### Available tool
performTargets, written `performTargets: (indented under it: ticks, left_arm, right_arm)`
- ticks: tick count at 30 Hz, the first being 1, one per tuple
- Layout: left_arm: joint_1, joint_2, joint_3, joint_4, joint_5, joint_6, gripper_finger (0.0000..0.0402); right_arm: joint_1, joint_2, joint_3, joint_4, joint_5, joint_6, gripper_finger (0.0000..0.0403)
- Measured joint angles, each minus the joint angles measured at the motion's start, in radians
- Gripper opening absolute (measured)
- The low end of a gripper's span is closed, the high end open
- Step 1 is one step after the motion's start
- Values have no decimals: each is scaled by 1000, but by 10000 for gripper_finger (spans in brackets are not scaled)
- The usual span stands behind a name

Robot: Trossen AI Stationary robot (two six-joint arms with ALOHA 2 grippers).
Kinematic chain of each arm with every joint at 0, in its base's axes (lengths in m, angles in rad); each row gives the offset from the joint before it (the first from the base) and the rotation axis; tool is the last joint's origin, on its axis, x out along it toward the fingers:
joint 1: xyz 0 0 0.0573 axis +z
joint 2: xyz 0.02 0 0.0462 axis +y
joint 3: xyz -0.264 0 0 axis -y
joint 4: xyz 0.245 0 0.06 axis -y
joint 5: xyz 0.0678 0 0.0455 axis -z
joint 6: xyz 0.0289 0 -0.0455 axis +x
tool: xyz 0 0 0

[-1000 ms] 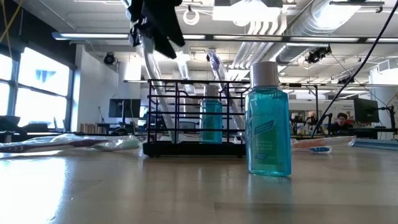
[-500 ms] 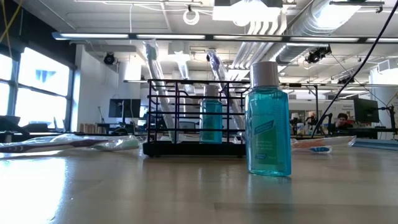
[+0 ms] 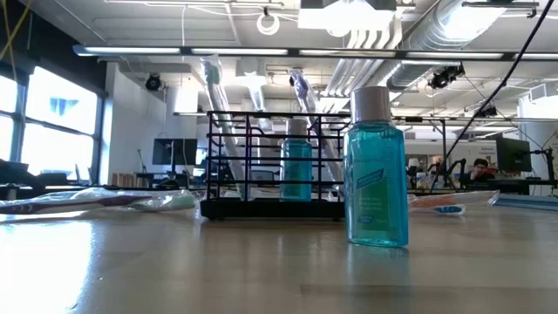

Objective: Pick & Place toothbrushing station
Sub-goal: Put the mouthwash into the wire organizer

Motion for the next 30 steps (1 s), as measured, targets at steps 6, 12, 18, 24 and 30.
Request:
performTargets:
  ticks: [6, 12, 18, 24, 30]
  left_arm:
    - [-55, -1, -78, -1, -24, -79, 214]
    - [-94, -1, -132, 18, -33, -137, 214]
    - [-130, -1, -149, 56, -32, -138, 214]
    - [-160, -1, -150, 77, -32, -130, 214]
    - [-173, -1, -150, 86, -30, -119, 214]
  right_arm:
    - [-9, 209, 158, -177, 123, 200, 125]
    - [-30, 333, 172, -181, 170, 427, 126]
    - [-74, 409, 172, -178, 43, 622, 132]
    - [-108, 440, 172, -179, -132, 739, 174]
    - [-155, 440, 172, -176, -321, 854, 180]
